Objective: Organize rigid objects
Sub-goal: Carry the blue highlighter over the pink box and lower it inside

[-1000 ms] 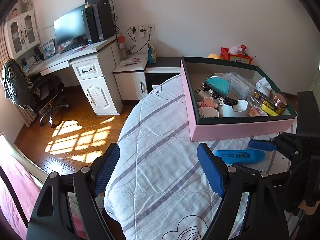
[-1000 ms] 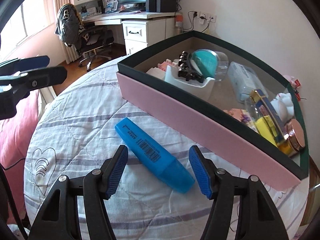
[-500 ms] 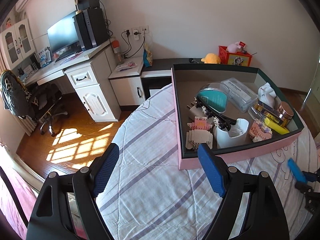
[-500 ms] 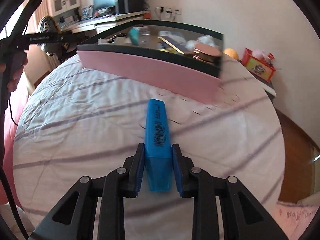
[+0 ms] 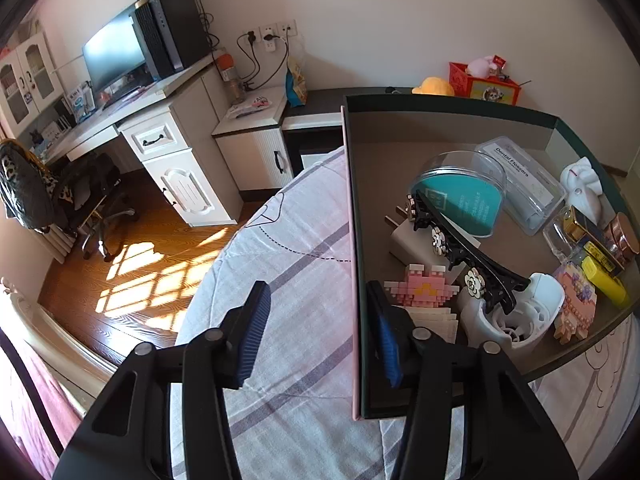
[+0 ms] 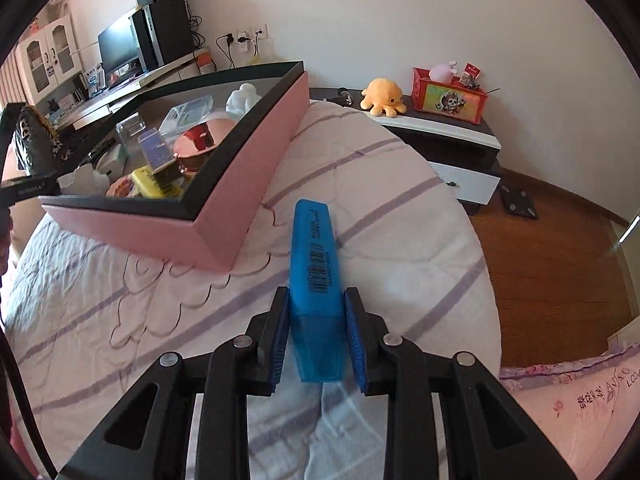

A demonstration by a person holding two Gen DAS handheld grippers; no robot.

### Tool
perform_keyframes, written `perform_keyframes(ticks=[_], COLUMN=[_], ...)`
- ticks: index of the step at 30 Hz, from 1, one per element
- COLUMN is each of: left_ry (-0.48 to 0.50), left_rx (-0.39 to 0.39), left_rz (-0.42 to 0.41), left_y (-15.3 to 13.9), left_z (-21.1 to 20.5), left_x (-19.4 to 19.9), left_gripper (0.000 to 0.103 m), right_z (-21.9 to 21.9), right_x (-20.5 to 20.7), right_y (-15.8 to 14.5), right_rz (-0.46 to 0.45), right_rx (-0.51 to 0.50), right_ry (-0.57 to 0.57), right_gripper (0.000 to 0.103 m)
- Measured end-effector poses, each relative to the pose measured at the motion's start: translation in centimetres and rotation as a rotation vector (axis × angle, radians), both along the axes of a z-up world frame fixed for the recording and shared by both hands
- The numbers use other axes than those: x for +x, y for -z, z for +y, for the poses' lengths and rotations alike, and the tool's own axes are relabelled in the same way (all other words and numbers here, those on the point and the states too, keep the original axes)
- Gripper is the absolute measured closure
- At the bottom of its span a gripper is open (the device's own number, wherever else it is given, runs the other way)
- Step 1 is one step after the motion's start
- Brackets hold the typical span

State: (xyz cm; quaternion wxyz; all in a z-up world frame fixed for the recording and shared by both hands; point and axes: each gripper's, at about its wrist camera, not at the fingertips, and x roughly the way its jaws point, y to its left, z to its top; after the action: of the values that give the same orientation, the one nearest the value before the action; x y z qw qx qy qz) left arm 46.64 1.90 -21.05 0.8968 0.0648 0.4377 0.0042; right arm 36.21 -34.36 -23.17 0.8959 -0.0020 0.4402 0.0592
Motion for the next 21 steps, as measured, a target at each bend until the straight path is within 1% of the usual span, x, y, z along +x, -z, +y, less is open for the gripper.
perform_keyframes(ticks=[2,3,4,5,6,9,13,17,18,21], left_ry=[0.025,0.038,0.05,0.06,0.066,0.064,0.065,0.065,0.065,0.064], left_rx=[-0.018,-0.024,-0.031,-0.035,-0.035,-0.037,-0.04,-0.04,-0.04,-0.04], left_rz=[0.008,0.009,0.009,0.007,0.005,-0.004,-0.004,-0.004,-0.004,-0.004], left_y=[0.3,0.4,0.5,0.6,0.6,0.7,0.6,0.6,0.6,0.6], left_z=[-0.3,-0.5,-0.7,-0.9,-1.0,-1.2,-1.0,-1.0,-0.9,-0.9], left_x=[0.3,0.3,0.4,0.4,0.4,0.4,0.4,0.4,0.4,0.4], left_gripper=[0.075,0.08,0.088,0.095,0.096,0.097,0.097,0.097,0.097,0.097], right_z=[0.1,0.1,0.2,0.3,0.3,0.5,0.4,0.6,0.7,2.2], right_x=[1.4,1.9,2.3,2.7,2.6,2.6,2.4,2.4,2.3,2.6], right_y=[0.2,0.2,0.3,0.3,0.3,0.1,-1.1,-3.7,-4.5,-6.9], right_rz=[0.011,0.006,0.005,0.008,0.001,-0.012,-0.044,-0.094,-0.119,-0.169], right_rx=[0.0,-0.004,-0.008,-0.012,-0.015,-0.029,-0.035,-0.034,-0.03,-0.021], right_ry=[-0.002,0.002,0.003,0.0,0.004,0.011,0.03,0.054,0.06,0.042], right_gripper=[0.076,0.076,0.076,0.076,0.076,0.076,0.076,0.076,0.076,0.076])
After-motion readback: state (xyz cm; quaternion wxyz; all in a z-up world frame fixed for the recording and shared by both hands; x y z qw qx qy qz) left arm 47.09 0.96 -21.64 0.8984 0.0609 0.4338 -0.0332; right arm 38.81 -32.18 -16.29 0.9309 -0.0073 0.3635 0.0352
